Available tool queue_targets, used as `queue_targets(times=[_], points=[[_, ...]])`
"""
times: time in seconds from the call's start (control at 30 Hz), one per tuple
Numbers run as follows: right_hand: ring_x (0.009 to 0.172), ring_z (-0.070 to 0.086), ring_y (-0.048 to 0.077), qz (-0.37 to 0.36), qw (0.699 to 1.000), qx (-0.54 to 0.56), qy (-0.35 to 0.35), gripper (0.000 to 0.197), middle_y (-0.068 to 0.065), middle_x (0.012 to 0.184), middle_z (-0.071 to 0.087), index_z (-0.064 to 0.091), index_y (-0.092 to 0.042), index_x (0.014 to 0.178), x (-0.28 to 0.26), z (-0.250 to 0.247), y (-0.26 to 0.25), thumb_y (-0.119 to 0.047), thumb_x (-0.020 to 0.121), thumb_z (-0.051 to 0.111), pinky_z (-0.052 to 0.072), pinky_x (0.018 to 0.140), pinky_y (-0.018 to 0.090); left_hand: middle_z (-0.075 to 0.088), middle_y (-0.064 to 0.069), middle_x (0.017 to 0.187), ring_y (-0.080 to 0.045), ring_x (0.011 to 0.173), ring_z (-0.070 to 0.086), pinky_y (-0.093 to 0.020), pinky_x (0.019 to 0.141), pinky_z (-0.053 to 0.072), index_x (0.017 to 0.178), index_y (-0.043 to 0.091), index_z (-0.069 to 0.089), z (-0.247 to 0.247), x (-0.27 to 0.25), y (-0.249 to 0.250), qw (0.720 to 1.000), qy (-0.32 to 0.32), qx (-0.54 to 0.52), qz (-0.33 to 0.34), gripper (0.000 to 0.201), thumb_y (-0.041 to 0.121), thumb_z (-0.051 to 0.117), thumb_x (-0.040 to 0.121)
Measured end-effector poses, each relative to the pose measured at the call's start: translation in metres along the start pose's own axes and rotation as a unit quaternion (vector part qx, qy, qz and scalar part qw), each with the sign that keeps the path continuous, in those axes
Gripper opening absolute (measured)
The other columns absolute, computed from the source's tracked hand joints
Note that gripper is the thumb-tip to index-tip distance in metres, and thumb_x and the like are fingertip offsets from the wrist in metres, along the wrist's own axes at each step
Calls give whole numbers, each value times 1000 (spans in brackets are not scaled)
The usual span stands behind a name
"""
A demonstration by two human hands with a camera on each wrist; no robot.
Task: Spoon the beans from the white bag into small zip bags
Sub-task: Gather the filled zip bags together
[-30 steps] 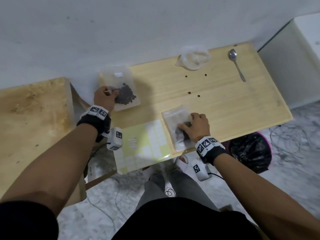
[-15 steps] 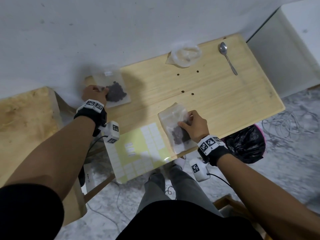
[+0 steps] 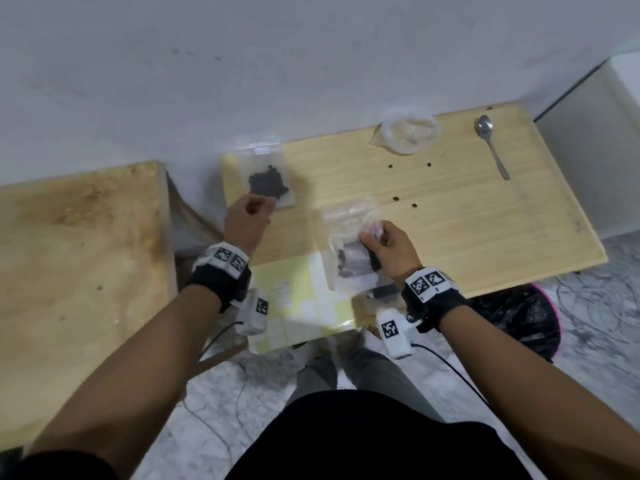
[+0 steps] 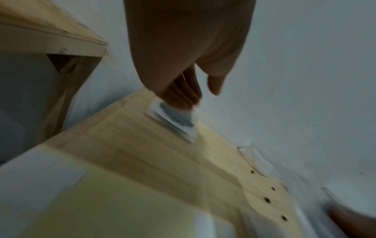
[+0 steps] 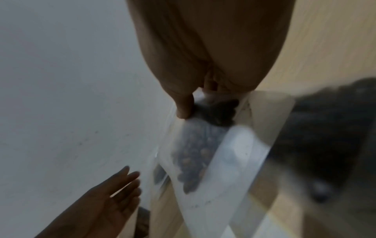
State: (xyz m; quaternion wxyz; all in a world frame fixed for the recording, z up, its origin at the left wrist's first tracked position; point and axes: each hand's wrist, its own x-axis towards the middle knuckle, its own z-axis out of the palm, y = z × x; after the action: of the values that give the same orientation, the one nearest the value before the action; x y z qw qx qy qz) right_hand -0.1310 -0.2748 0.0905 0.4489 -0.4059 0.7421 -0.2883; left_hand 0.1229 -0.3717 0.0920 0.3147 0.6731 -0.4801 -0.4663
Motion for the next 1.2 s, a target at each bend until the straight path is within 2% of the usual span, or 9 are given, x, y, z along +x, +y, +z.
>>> queue_targets(times=[0.1,0.17,0.27,0.37,0.5,0.6,0.73,0.93,1.2], points=[[88,64,39,-37,998,6,-56,49,24,93,65,51,3,95,-3,25,-16,-44,89,62,53,85,54,72,-10,91,-22,77,66,-37,77,54,99,7,70,5,-33,-8,985,-116,-116,-44,18,23,67,94],[82,63,35,-69,994,-2,-81,43,23,88,64,53,4,96,-6,41,-27,-37,92,63,53,82,48,71,-17,98,-26,84,65,-39,82,56,104,-4,70,5,-50,-13,973,-133,-171,-76,28,22,67,93],[83,62,34,-95,989,-13,-110,43,22,93,66,56,1,102,-12,64,-37,-39,91,64,51,82,45,74,-15,99,-23,86,69,-38,82,57,104,-2,71,-2,-69,-20,965,-103,-222,-93,23,17,70,90],[93,65,23,-115,984,-31,-131,35,6,101,70,64,-11,107,-16,80,-41,-43,94,59,51,84,33,76,-3,88,-14,80,71,-31,73,56,101,8,72,-18,-80,-31,964,-65,-240,-93,14,17,69,90],[80,67,13,-113,986,-50,-111,26,1,88,73,71,-16,99,-19,93,-29,-32,100,51,50,78,25,76,2,84,-13,79,69,-40,84,55,98,12,74,-45,-87,-50,973,18,-217,-79,15,24,71,90],[92,69,18,-126,974,-141,-124,21,4,98,75,75,-15,105,-20,103,-14,-24,97,57,47,82,19,75,0,82,-19,80,69,-44,85,56,95,11,75,-65,-92,-60,970,76,-216,-83,16,26,72,90],[99,68,24,-153,951,-230,-137,22,8,105,75,76,-15,108,-24,119,-7,-22,93,62,53,89,29,71,-1,77,-18,73,65,-43,77,55,81,13,73,-81,-98,-68,961,126,-225,-97,16,27,72,90],[87,68,23,-175,934,-282,-130,13,5,90,75,76,-15,94,-24,134,-8,-24,88,68,55,81,32,73,-6,82,-26,82,67,-56,89,56,70,21,77,-87,-104,-74,956,144,-232,-109,18,23,74,87],[84,66,27,-173,923,-312,-145,14,8,90,70,70,-11,91,-18,137,-15,-17,91,57,54,73,33,73,-13,94,-29,87,68,-57,90,55,87,13,74,-82,-107,-65,949,146,-256,-110,7,19,73,89]])
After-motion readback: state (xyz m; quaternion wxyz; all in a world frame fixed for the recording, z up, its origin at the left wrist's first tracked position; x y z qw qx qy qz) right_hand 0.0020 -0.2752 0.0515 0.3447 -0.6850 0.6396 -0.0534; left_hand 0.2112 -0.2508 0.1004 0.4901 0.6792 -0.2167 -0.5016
